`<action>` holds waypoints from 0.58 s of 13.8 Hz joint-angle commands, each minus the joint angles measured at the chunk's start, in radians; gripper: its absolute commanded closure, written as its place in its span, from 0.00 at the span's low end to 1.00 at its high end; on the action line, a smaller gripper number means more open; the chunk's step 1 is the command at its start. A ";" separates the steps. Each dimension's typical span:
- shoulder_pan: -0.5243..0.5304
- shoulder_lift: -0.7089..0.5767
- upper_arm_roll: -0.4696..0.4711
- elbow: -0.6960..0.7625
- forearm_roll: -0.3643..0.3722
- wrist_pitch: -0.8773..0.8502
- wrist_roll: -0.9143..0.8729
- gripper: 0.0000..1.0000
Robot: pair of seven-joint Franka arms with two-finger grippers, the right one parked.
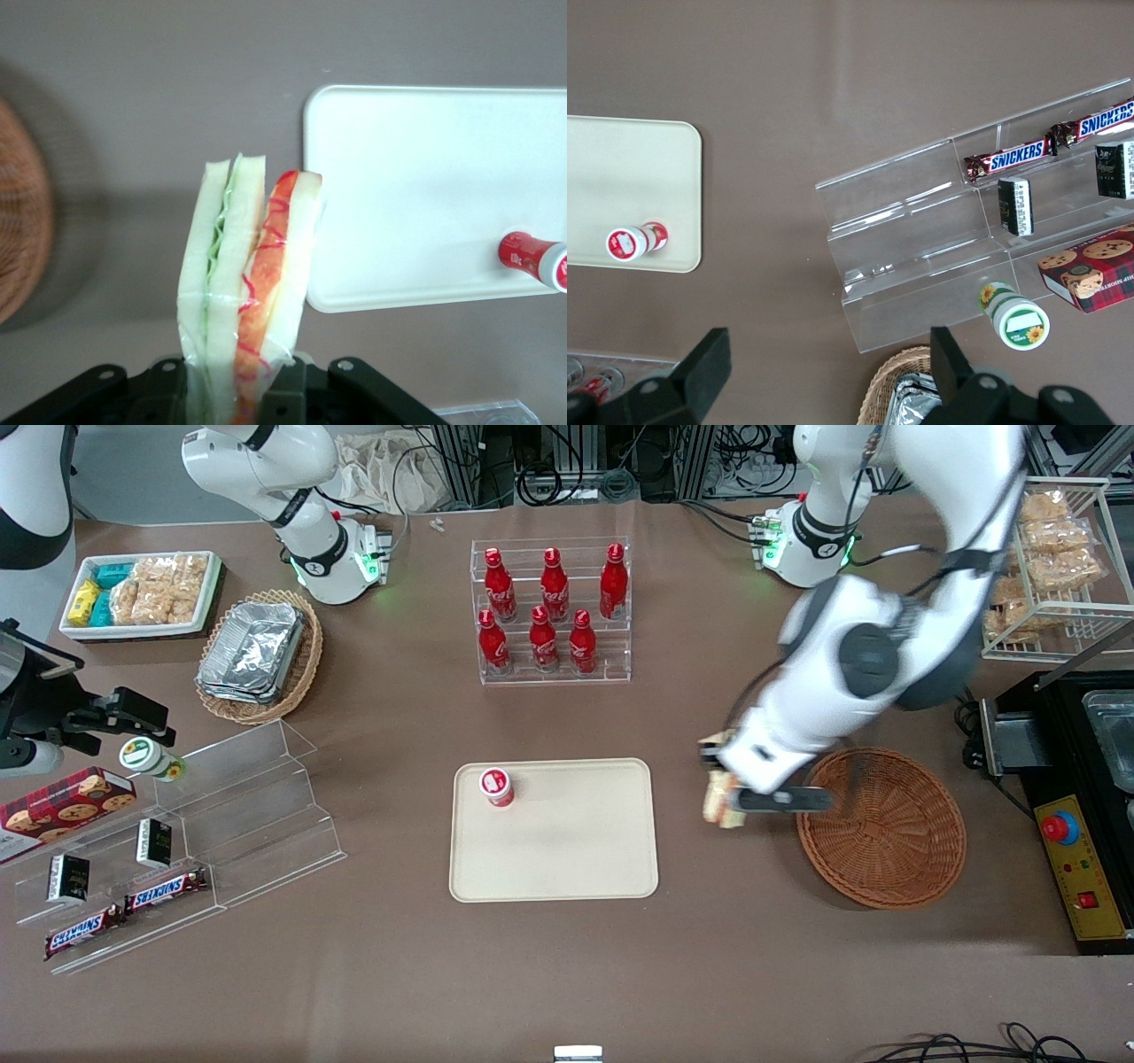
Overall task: Place sandwich from basket to tray
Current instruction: 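Carry the held sandwich with the left gripper over the cream tray, then lower the sandwich onto the tray and open the left gripper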
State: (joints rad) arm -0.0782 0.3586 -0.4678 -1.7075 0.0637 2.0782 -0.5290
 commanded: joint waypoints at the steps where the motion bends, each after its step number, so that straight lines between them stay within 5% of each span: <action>1: -0.107 0.167 0.003 0.107 0.154 0.029 -0.161 1.00; 5: -0.165 0.354 0.006 0.258 0.180 0.040 -0.221 1.00; 8: -0.170 0.430 0.008 0.261 0.281 0.123 -0.212 1.00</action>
State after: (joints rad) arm -0.2300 0.7305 -0.4662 -1.4928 0.2809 2.1663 -0.7321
